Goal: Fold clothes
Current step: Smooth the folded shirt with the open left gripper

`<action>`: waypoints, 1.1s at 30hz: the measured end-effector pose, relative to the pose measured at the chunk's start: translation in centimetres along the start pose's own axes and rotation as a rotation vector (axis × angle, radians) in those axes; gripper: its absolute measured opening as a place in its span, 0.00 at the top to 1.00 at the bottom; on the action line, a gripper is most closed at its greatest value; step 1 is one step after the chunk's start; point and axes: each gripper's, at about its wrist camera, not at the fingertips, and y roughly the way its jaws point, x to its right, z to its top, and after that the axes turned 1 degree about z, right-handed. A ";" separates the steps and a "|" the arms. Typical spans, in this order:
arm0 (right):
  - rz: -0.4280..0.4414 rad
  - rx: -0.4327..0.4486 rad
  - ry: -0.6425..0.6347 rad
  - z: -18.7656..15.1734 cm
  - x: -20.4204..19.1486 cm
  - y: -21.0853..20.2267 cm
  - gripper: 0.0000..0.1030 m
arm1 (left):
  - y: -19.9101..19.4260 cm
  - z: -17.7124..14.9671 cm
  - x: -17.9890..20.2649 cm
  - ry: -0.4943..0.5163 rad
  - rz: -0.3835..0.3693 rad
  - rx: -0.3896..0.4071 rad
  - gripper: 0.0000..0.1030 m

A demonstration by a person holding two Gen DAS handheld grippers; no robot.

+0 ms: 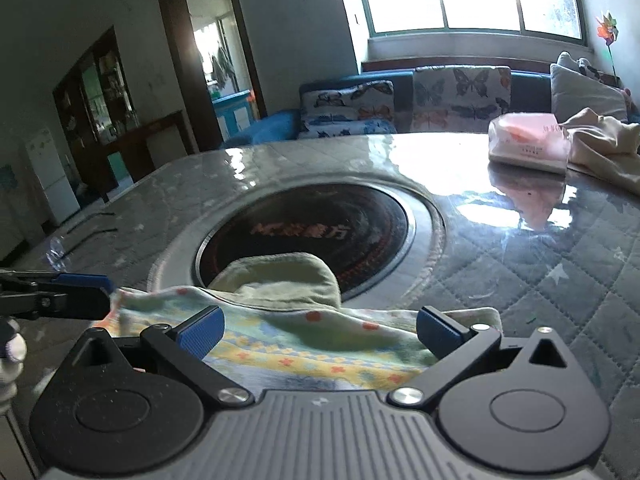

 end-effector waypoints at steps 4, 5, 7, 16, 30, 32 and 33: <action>0.006 0.040 -0.016 0.0 -0.6 -1.1 0.00 | -0.1 -0.3 1.0 0.031 0.024 -0.001 0.00; -0.002 0.038 -0.022 0.0 -0.8 -1.2 0.00 | -0.2 -0.3 1.2 0.039 0.030 -0.001 0.00; -0.041 0.040 -0.054 -0.2 -1.2 -1.1 0.00 | -0.2 -0.5 1.7 0.054 0.042 -0.002 0.00; -0.161 0.051 -0.303 -2.2 -5.5 -0.9 0.00 | -0.3 -1.3 4.0 0.133 0.095 -0.006 0.00; -0.254 0.053 -0.438 -4.1 -6.2 -1.9 0.00 | 1.5 -3.8 4.6 0.179 0.189 -0.063 0.00; -0.266 0.051 -0.432 -4.3 -5.8 -2.1 0.00 | 1.7 -4.2 4.5 0.185 0.205 -0.061 0.00; -0.270 0.052 -0.427 -4.4 -5.6 -2.3 0.00 | 1.7 -4.4 4.5 0.188 0.212 -0.059 0.00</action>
